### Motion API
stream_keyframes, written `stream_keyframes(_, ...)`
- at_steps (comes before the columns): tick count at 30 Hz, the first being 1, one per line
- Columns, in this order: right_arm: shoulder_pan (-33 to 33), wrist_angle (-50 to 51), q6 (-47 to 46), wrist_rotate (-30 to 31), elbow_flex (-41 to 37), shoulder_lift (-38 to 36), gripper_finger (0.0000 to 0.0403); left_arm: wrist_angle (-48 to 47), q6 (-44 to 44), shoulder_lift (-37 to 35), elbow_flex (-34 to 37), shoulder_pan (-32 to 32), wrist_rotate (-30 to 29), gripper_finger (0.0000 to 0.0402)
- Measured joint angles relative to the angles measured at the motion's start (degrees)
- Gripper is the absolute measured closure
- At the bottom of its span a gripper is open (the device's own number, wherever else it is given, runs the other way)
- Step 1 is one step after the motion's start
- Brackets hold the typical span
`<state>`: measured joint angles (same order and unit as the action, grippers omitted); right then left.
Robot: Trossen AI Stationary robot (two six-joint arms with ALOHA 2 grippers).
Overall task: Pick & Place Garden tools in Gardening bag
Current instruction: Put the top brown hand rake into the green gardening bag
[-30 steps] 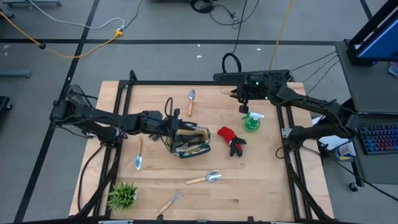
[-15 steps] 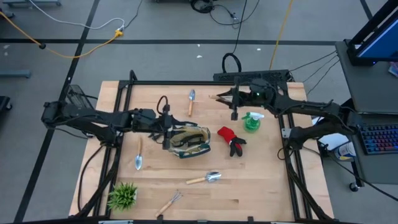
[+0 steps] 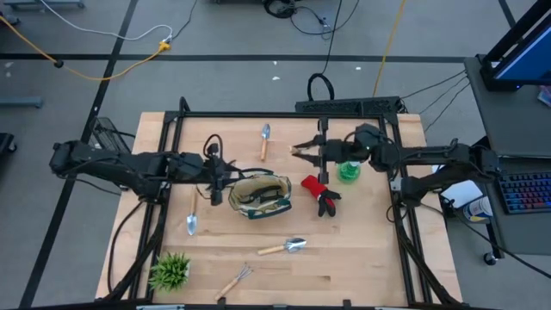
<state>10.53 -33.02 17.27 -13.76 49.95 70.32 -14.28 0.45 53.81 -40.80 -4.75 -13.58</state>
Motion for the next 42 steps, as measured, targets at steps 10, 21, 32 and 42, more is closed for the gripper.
stream_keyframes(10, -4.22, -6.77, -1.58, 0.07, 0.02, 6.0, 0.0331, -18.64, -7.9, -5.27, 0.0, -3.84, 0.31, 0.0266)
stream_keyframes(21, -6.28, -19.52, -5.91, 0.02, -0.02, 16.84, 0.033, -28.55, -18.82, -4.16, 0.0, -5.99, 1.54, 0.0266)
stream_keyframes(32, -6.52, -28.87, -10.25, 0.0, -0.02, 26.21, 0.033, -27.21, -18.74, 2.31, 0.0, -6.06, 1.25, 0.0266)
stream_keyframes(42, -6.52, -29.15, -14.53, -0.02, 0.04, 30.33, 0.0329, -25.87, -18.15, 8.41, 0.0, -6.06, 1.06, 0.0266)
